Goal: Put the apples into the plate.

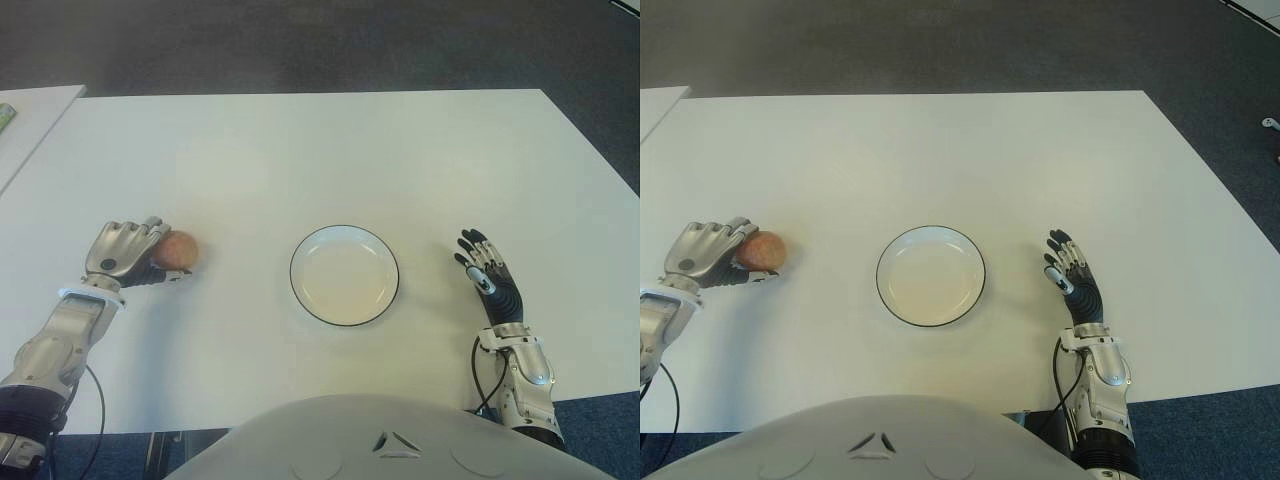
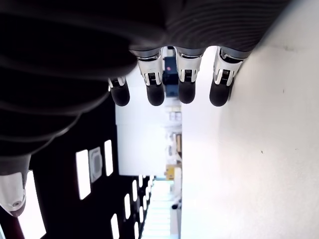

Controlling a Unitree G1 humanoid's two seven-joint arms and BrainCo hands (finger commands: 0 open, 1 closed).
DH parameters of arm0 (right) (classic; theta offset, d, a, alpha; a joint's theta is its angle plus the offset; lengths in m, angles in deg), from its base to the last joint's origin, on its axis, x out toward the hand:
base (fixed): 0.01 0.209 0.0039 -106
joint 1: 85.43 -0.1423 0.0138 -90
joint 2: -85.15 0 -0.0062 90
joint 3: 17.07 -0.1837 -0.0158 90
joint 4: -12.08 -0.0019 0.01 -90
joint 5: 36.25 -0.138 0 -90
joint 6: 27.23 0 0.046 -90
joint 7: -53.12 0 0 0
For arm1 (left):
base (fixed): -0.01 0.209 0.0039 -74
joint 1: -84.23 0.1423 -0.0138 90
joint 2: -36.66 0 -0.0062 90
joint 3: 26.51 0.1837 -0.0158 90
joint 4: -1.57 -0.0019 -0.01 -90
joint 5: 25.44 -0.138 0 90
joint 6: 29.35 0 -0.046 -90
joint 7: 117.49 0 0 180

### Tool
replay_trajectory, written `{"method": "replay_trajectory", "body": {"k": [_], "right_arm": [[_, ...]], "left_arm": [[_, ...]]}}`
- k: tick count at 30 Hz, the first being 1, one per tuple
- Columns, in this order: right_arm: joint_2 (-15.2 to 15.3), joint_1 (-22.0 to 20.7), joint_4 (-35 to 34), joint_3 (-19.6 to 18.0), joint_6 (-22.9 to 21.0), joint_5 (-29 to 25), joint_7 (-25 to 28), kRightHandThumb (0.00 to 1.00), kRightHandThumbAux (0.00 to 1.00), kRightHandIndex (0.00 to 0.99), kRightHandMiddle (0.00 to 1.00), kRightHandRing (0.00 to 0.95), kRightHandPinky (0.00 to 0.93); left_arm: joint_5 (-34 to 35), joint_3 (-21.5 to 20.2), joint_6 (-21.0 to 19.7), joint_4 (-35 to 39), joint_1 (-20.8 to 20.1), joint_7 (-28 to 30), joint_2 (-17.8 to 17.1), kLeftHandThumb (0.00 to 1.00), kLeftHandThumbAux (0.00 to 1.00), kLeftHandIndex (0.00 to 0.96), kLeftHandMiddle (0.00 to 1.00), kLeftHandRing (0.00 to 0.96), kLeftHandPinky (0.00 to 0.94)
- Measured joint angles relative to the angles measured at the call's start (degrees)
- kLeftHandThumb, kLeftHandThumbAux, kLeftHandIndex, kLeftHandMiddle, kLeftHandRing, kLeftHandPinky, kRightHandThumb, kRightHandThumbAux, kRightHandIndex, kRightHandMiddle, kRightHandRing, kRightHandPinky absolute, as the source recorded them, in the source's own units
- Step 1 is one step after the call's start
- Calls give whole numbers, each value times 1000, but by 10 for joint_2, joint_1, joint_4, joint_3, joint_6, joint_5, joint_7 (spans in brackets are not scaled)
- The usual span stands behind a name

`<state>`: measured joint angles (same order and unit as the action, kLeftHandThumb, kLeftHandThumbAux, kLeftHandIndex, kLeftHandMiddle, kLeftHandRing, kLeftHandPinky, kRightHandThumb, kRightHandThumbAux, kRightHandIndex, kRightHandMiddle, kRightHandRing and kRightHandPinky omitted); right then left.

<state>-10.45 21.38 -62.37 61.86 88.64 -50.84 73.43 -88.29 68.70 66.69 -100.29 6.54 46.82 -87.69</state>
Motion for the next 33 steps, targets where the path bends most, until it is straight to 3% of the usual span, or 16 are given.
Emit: {"method": "replay_trajectory", "body": {"k": [11, 13, 16, 24, 33], "right_arm": [[0, 0, 0, -1, 0, -2, 0, 175, 489, 34, 52, 18, 23], [0, 0, 0, -1, 0, -2, 0, 174, 487, 33, 51, 17, 25], [0, 0, 0, -1, 0, -2, 0, 173, 487, 32, 51, 16, 15], [0, 1, 0, -2, 0, -4, 0, 186, 495, 39, 66, 33, 38], [-2, 0, 0, -4, 0, -4, 0, 188, 498, 43, 72, 31, 23]], "left_arm": [[21, 28, 1, -28, -18, -37, -3, 467, 406, 457, 670, 621, 621], [21, 34, 1, -29, -20, -41, -6, 608, 571, 446, 675, 625, 628], [20, 47, -1, -32, -25, -48, -11, 682, 650, 444, 700, 665, 674], [34, 66, 17, -45, -33, -81, -19, 730, 689, 445, 782, 768, 777], [83, 73, 78, -60, -41, -103, -17, 738, 693, 444, 823, 806, 756]]}}
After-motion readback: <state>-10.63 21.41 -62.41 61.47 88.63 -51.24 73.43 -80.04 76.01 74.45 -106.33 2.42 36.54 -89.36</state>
